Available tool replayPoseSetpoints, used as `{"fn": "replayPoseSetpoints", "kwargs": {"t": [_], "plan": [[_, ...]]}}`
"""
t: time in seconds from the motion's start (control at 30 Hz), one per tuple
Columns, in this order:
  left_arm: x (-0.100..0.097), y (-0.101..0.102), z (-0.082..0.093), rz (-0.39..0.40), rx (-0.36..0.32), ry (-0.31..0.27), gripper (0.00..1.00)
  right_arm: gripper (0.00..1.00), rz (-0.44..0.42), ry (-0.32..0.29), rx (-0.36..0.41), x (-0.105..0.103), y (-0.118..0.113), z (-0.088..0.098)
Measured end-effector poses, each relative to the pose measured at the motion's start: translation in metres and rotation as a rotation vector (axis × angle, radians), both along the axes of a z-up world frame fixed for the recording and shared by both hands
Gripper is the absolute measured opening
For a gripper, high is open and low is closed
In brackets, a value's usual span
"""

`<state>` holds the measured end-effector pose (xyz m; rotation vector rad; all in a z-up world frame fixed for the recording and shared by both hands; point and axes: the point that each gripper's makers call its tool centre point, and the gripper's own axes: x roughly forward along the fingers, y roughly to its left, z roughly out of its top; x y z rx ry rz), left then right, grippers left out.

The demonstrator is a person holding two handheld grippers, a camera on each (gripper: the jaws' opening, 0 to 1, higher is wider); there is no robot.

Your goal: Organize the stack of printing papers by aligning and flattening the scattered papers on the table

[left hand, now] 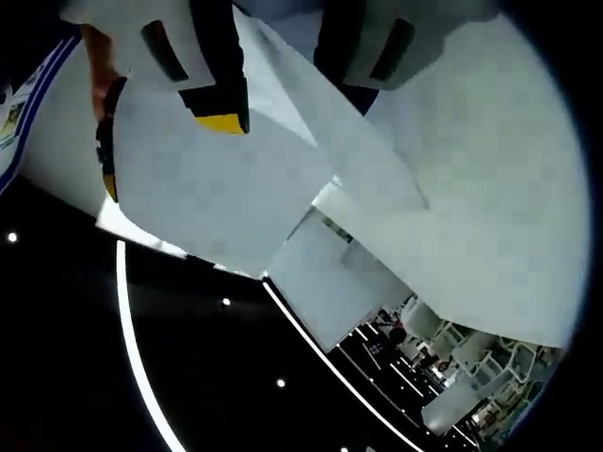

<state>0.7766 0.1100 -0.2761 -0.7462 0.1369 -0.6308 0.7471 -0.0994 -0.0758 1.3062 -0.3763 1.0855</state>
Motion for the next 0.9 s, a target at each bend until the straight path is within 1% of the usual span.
{"fn": "replayPoseSetpoints", "kwargs": {"t": [0.17,0.33,0.6,0.77,0.9], "plan": [[-0.004,-0.004,0.001,-0.010,-0.008,0.001,0.30,0.00,0.020,-0.010,0.022,-0.004,-0.002,0.006],[-0.006,-0.006,0.002,-0.012,-0.009,0.002,0.30,0.00,0.041,-0.006,0.051,-0.005,-0.004,0.010],[-0.007,-0.008,0.003,-0.018,-0.017,0.008,0.29,0.00,0.092,0.009,0.107,-0.012,-0.004,0.015],[-0.008,-0.009,0.003,-0.022,-0.023,0.009,0.29,0.00,0.117,-0.003,0.115,-0.018,-0.003,0.022],[-0.009,-0.010,0.003,-0.031,-0.036,0.016,0.29,0.00,0.142,-0.002,0.129,-0.020,-0.004,0.020]]}}
